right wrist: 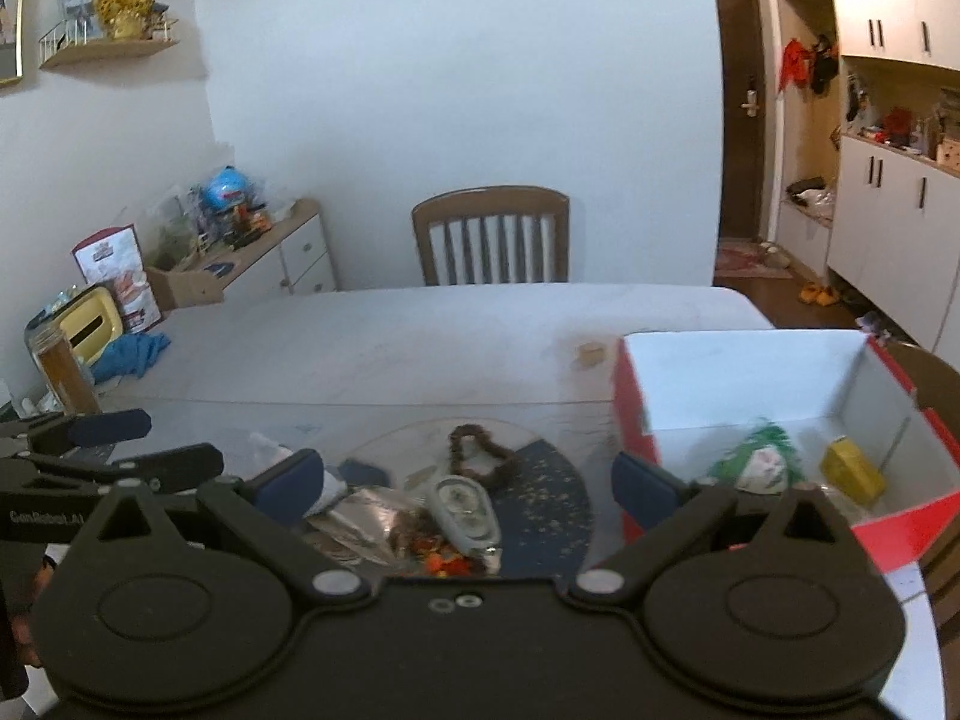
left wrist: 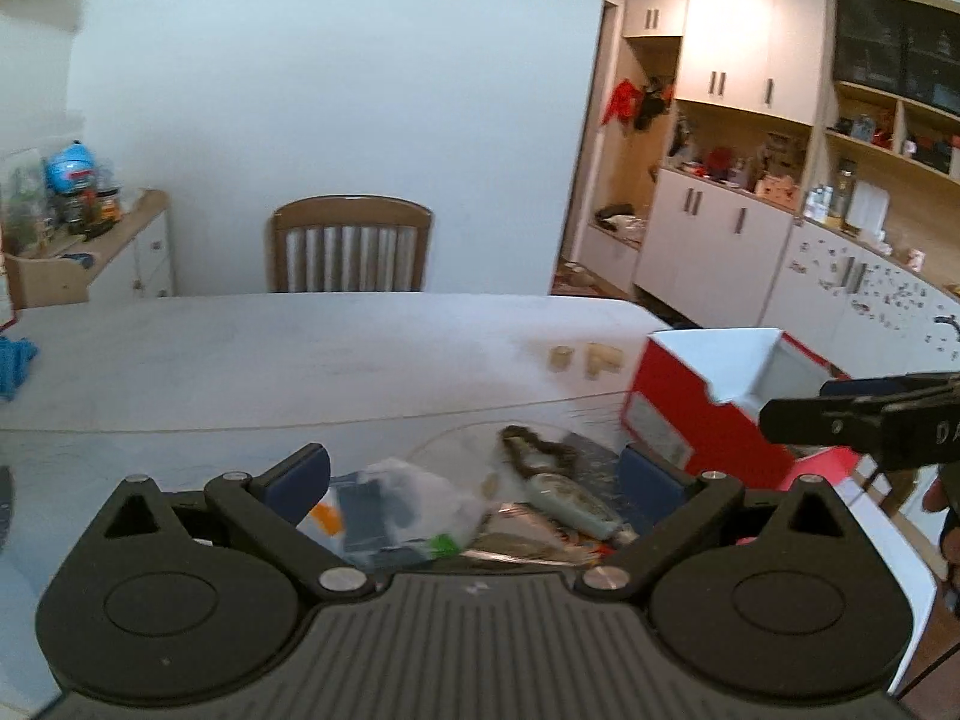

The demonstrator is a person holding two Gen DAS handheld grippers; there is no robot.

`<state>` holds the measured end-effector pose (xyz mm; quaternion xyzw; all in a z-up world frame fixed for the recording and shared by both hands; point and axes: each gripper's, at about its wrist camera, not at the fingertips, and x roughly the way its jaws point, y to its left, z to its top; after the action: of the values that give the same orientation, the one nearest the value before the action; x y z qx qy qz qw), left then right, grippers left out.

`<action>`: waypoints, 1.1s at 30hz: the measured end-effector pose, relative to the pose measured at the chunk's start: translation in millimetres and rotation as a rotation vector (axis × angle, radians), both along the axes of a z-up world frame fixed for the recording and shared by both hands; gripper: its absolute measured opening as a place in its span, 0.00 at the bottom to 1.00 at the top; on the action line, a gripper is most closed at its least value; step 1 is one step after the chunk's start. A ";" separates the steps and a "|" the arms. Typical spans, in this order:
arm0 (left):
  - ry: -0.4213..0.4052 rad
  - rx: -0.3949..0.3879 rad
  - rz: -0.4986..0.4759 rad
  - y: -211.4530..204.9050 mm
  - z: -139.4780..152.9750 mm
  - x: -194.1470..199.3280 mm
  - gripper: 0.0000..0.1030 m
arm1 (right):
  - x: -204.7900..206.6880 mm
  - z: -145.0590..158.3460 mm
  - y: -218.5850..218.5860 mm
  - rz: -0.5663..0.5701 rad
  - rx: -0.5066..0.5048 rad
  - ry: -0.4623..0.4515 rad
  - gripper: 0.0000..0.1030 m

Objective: Organize objects
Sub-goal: 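Withdraw both tools back toward the remaining items on the table, then grasp the clear bubble-wrap bag with the left tool while the right tool grasps the white printed plastic bag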

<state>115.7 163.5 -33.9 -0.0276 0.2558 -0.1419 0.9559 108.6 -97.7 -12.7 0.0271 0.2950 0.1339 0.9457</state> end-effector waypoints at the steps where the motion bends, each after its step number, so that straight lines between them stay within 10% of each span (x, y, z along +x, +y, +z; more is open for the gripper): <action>1: 0.002 0.004 0.009 3.6 -2.4 0.2 1.00 | 3.0 -0.5 3.7 0.014 0.001 0.005 0.99; 33: 0.261 0.087 0.106 44.5 -110.4 38.6 0.93 | 83.5 -63.4 143.1 0.385 -0.265 0.132 0.79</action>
<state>154.3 208.1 -144.3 -0.0176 0.3820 -0.0752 0.9209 192.1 45.4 -76.1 -0.1451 0.3710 0.2699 0.8766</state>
